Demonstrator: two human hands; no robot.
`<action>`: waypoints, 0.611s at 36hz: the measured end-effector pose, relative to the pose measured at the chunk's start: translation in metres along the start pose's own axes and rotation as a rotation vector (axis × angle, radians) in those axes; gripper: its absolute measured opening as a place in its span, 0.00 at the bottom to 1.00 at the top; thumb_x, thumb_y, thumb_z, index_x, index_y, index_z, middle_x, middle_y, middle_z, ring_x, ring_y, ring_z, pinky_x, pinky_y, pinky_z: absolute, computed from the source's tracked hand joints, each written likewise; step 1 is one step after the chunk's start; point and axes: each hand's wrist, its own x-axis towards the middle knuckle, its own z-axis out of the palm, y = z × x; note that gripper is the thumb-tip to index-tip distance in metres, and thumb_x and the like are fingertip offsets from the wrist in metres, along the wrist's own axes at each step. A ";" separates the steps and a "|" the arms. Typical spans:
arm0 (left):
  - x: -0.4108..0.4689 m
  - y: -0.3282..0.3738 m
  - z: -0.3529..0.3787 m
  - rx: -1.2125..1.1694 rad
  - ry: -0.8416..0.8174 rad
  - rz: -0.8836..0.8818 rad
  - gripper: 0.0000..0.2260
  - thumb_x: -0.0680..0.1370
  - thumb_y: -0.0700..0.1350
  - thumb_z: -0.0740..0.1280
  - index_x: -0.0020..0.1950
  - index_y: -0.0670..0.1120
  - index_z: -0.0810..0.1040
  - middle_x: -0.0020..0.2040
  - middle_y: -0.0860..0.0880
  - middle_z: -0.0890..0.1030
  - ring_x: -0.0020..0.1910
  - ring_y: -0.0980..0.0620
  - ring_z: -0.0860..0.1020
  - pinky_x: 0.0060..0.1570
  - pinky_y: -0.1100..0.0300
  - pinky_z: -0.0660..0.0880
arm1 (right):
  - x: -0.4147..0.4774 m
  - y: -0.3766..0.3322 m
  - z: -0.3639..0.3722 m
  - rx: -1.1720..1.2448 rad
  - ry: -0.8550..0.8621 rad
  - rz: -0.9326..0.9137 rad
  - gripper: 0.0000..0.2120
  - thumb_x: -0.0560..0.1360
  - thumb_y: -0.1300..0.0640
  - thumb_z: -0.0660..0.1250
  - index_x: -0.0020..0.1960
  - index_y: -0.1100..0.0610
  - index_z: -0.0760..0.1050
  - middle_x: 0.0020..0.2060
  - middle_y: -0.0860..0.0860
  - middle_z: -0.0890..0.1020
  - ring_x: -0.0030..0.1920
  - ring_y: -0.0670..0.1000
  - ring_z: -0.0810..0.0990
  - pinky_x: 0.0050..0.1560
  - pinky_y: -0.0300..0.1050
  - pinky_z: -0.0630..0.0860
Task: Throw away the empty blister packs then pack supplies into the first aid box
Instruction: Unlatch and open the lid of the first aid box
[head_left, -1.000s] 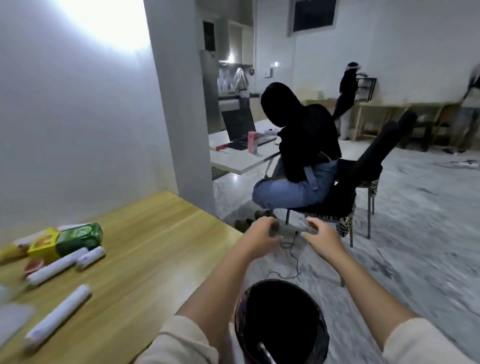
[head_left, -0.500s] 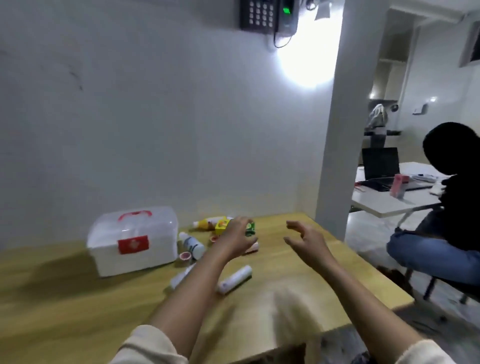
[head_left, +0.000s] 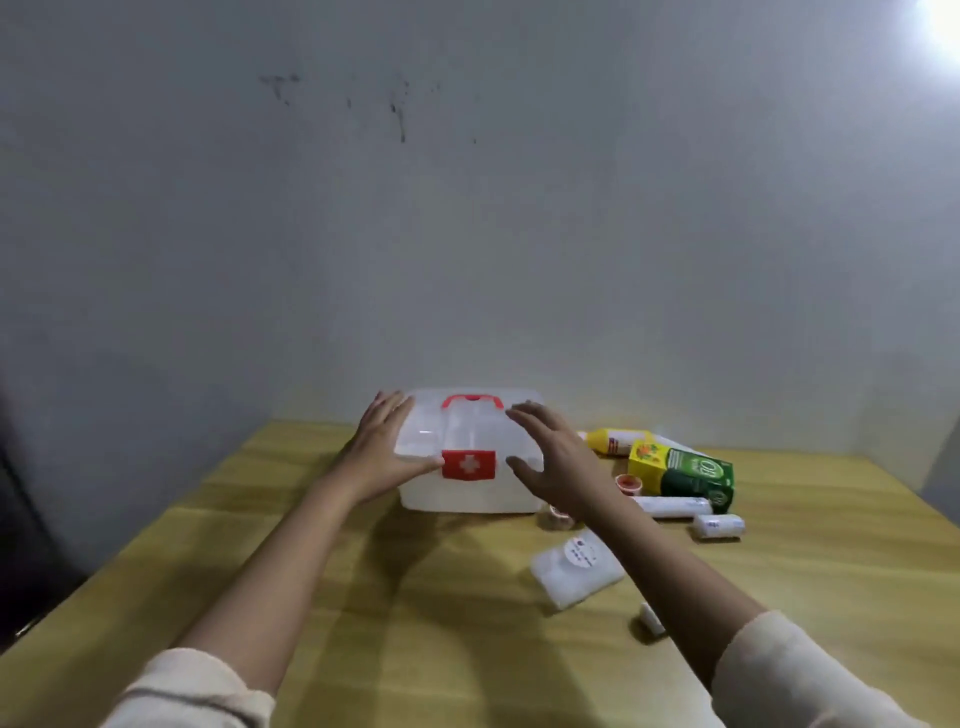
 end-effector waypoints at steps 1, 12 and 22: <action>0.001 -0.006 0.001 -0.009 -0.014 -0.005 0.44 0.72 0.57 0.74 0.80 0.45 0.54 0.82 0.49 0.51 0.81 0.51 0.44 0.77 0.55 0.47 | 0.005 0.000 0.008 -0.038 -0.002 -0.047 0.28 0.74 0.51 0.65 0.72 0.54 0.62 0.71 0.52 0.66 0.72 0.52 0.64 0.71 0.48 0.65; 0.010 -0.035 0.037 -0.209 0.090 0.028 0.46 0.66 0.49 0.81 0.78 0.51 0.60 0.81 0.50 0.55 0.79 0.50 0.55 0.73 0.57 0.57 | 0.029 0.016 0.057 -0.372 0.141 -0.298 0.35 0.65 0.42 0.71 0.68 0.54 0.66 0.64 0.52 0.76 0.65 0.54 0.75 0.69 0.52 0.65; 0.010 -0.034 0.046 -0.275 0.178 0.056 0.44 0.66 0.49 0.80 0.78 0.48 0.61 0.80 0.49 0.57 0.78 0.53 0.56 0.70 0.63 0.56 | 0.025 0.025 0.058 -0.133 0.273 -0.504 0.16 0.76 0.46 0.61 0.59 0.51 0.78 0.63 0.52 0.78 0.65 0.53 0.75 0.66 0.49 0.66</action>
